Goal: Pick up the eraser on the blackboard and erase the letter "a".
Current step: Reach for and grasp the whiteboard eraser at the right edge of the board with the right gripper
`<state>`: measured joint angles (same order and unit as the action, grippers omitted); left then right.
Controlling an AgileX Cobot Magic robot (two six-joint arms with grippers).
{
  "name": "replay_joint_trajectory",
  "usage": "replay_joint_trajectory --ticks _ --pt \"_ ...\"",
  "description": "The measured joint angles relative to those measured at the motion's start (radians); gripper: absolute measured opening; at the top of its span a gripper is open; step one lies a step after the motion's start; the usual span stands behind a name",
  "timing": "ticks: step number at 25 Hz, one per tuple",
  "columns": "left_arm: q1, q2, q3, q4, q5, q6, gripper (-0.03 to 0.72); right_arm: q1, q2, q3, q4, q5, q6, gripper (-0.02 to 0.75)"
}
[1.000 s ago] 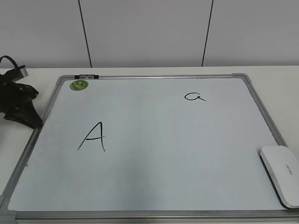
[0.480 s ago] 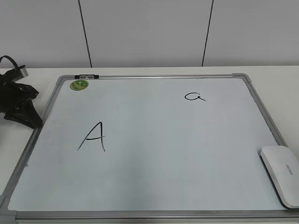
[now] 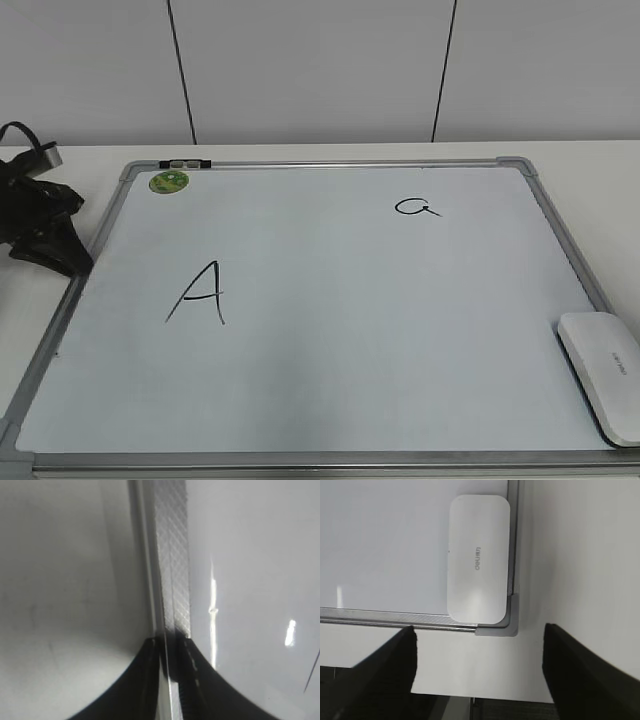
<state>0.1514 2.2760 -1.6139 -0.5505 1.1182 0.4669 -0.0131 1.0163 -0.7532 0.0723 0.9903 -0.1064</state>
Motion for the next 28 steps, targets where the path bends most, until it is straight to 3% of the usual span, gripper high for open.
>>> replay_joint_trajectory --ticks 15,28 --pt "0.0 0.0 0.0 0.0 -0.001 0.0 0.116 0.071 0.09 -0.002 -0.019 -0.005 0.021 0.581" --pt "0.0 0.0 0.0 0.0 -0.001 0.0 0.116 0.071 0.334 -0.004 -0.06 -0.146 0.095 0.581"
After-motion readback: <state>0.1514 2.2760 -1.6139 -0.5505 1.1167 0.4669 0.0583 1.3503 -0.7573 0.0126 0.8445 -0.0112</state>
